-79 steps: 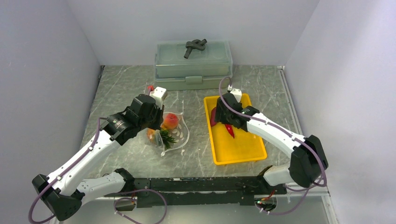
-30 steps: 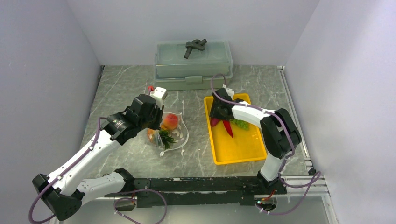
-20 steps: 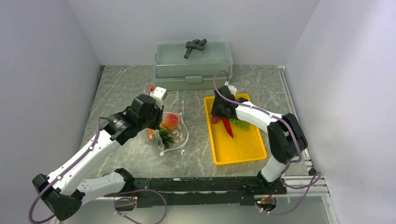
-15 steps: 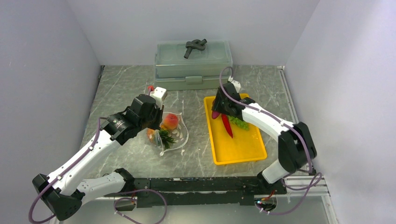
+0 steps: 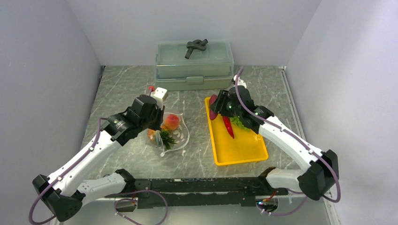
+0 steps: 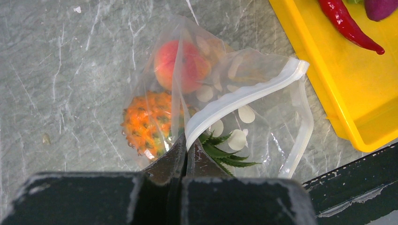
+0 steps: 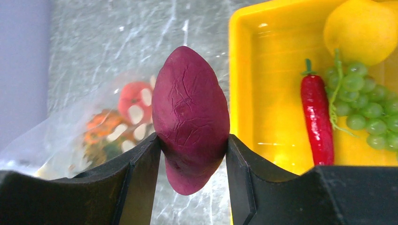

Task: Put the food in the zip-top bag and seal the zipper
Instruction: Pick up the fake vegetable from the bin, then place the fake vegetable in the zipper food storage bag.

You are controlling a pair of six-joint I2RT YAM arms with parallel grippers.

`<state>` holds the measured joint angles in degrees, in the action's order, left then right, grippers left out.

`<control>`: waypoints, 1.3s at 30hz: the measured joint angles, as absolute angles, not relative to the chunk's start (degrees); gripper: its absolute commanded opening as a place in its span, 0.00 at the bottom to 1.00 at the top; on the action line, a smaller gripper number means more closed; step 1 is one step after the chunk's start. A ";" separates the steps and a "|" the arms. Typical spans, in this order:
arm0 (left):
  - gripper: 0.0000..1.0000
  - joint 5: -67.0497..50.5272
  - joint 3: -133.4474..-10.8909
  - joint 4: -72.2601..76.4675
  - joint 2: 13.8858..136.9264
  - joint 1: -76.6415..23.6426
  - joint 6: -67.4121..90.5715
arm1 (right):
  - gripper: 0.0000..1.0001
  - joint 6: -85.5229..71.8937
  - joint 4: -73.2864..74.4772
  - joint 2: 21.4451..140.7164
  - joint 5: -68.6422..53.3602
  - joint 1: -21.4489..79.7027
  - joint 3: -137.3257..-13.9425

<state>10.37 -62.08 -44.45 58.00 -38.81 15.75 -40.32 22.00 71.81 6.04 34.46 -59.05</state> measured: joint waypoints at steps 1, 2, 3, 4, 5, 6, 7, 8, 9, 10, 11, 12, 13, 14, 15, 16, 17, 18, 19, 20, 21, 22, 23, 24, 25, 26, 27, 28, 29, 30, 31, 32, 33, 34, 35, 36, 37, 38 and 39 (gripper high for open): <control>0.00 10.39 -62.08 -44.45 58.00 -38.81 15.75 | 0.22 -40.03 22.17 70.48 5.58 35.42 -59.05; 0.00 10.39 -62.08 -44.45 58.00 -38.81 15.75 | 0.21 -39.88 22.31 69.56 5.41 36.16 -59.05; 0.00 10.39 -62.08 -44.45 58.00 -38.81 15.73 | 0.21 -39.48 22.52 68.42 5.32 37.36 -59.07; 0.00 10.39 -62.08 -44.45 58.00 -38.81 15.75 | 0.20 -39.16 22.76 67.57 5.21 38.52 -59.09; 0.00 10.39 -62.08 -44.45 58.00 -38.81 15.75 | 0.20 -38.94 23.05 67.02 5.23 39.51 -59.11; 0.00 10.39 -62.08 -44.45 58.00 -38.81 15.75 | 0.19 -38.61 23.38 66.52 5.30 40.73 -59.18; 0.00 10.39 -62.08 -44.45 58.00 -38.81 15.75 | 0.19 -38.35 23.64 66.11 5.37 41.98 -59.20; 0.00 10.39 -62.08 -44.45 58.00 -38.81 15.75 | 0.19 -37.91 23.94 65.73 5.41 43.42 -59.20; 0.00 10.39 -62.08 -44.45 58.00 -38.81 15.75 | 0.19 -37.60 24.01 65.49 5.41 44.29 -59.20; 0.00 10.39 -62.08 -44.45 58.00 -38.81 15.75 | 0.19 -37.23 23.99 65.19 5.39 45.52 -59.20; 0.00 10.39 -62.08 -44.45 58.00 -38.81 15.75 | 0.19 -36.84 23.97 64.75 5.32 46.61 -59.20; 0.00 10.39 -62.08 -44.45 58.00 -38.81 15.75 | 0.19 -36.47 23.92 64.29 5.21 47.51 -59.18; 0.00 10.39 -62.08 -44.45 58.00 -38.81 15.75 | 0.19 -36.14 23.86 63.68 4.99 48.36 -59.18; 0.00 10.39 -62.08 -44.45 58.00 -38.81 15.75 | 0.19 -35.86 23.81 62.96 4.73 49.17 -59.18; 0.00 10.39 -62.08 -44.45 58.00 -38.81 15.75 | 0.19 -35.51 23.59 62.35 4.40 49.89 -59.18; 0.00 10.39 -62.08 -44.45 58.00 -38.81 15.75 | 0.19 -35.22 23.24 61.73 4.10 50.85 -59.18; 0.00 10.39 -62.08 -44.45 58.00 -38.81 15.75 | 0.19 -34.87 22.79 61.25 4.01 51.86 -59.18; 0.00 10.39 -62.08 -44.45 58.00 -38.81 15.75 | 0.19 -34.57 22.33 61.01 3.88 52.80 -59.18; 0.00 10.39 -62.08 -44.45 58.00 -38.81 15.75 | 0.19 -34.26 21.87 60.97 3.88 53.84 -59.18; 0.00 10.39 -62.08 -44.47 58.00 -38.81 15.75 | 0.19 -34.02 21.58 61.08 3.90 54.74 -59.18; 0.00 10.39 -62.08 -44.47 58.02 -38.81 15.75 | 0.20 -33.80 21.32 61.39 3.95 55.88 -59.18; 0.00 10.39 -62.08 -44.47 58.02 -38.81 15.75 | 0.20 -33.56 20.97 61.82 3.95 56.93 -59.18; 0.00 10.39 -62.08 -44.47 58.02 -38.81 15.75 | 0.20 -33.45 20.64 62.39 3.97 57.80 -59.18; 0.00 10.41 -62.08 -44.47 58.02 -38.81 15.75 | 0.20 -33.36 20.29 63.09 3.95 58.65 -59.20; 0.00 10.39 -62.08 -44.47 58.02 -38.81 15.75 | 0.20 -33.23 19.81 64.07 3.97 59.61 -59.22; 0.00 10.41 -62.08 -44.47 58.02 -38.81 15.75 | 0.21 -33.15 19.51 65.01 4.01 60.40 -59.33; 0.00 10.41 -62.08 -44.47 58.02 -38.81 15.75 | 0.21 -32.97 19.35 66.39 4.19 61.43 -59.64; 0.00 10.41 -62.08 -44.47 58.02 -38.81 15.75 | 0.21 -32.88 19.29 67.37 4.43 62.06 -59.96; 0.00 10.41 -62.08 -44.47 58.11 -38.81 15.75 | 0.21 -32.67 19.16 68.60 4.69 62.83 -60.40; 0.00 10.41 -62.08 -44.47 58.15 -38.81 15.75 | 0.21 -32.51 19.18 69.56 5.06 63.44 -60.84; 0.00 10.41 -62.08 -44.47 58.33 -38.81 15.77 | 0.21 -32.42 18.96 70.91 5.65 64.27 -61.43; 0.00 10.41 -62.08 -44.45 58.41 -38.81 15.75 | 0.21 -32.36 18.87 71.77 6.00 64.77 -61.84; 0.00 10.41 -62.08 -44.47 58.54 -38.81 15.77 | 0.21 -32.32 18.72 72.55 6.26 65.19 -62.19; 0.00 10.41 -62.08 -44.45 58.65 -38.81 15.75 | 0.21 -32.27 18.72 73.45 6.76 65.60 -62.72; 0.00 10.41 -62.08 -44.47 58.72 -38.81 15.77 | 0.21 -32.23 18.57 74.24 7.18 65.98 -63.13; 0.00 10.41 -62.08 -44.47 58.72 -38.81 15.77 | 0.22 -32.12 18.31 75.02 7.55 66.19 -63.53; 0.00 10.44 -62.08 -44.47 58.72 -38.81 15.77 | 0.22 -32.10 18.20 75.72 7.90 66.32 -63.90; 0.00 10.44 -62.08 -44.47 58.72 -38.81 15.77 | 0.21 -32.08 17.91 76.38 8.38 66.37 -64.18; 0.00 10.44 -62.08 -44.45 58.72 -38.81 15.77 | 0.22 -32.05 17.89 76.93 8.71 66.39 -64.49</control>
<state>10.44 -62.08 -44.45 58.72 -38.81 15.77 -32.05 17.89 76.93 8.71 66.39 -64.49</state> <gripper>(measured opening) 0.012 0.522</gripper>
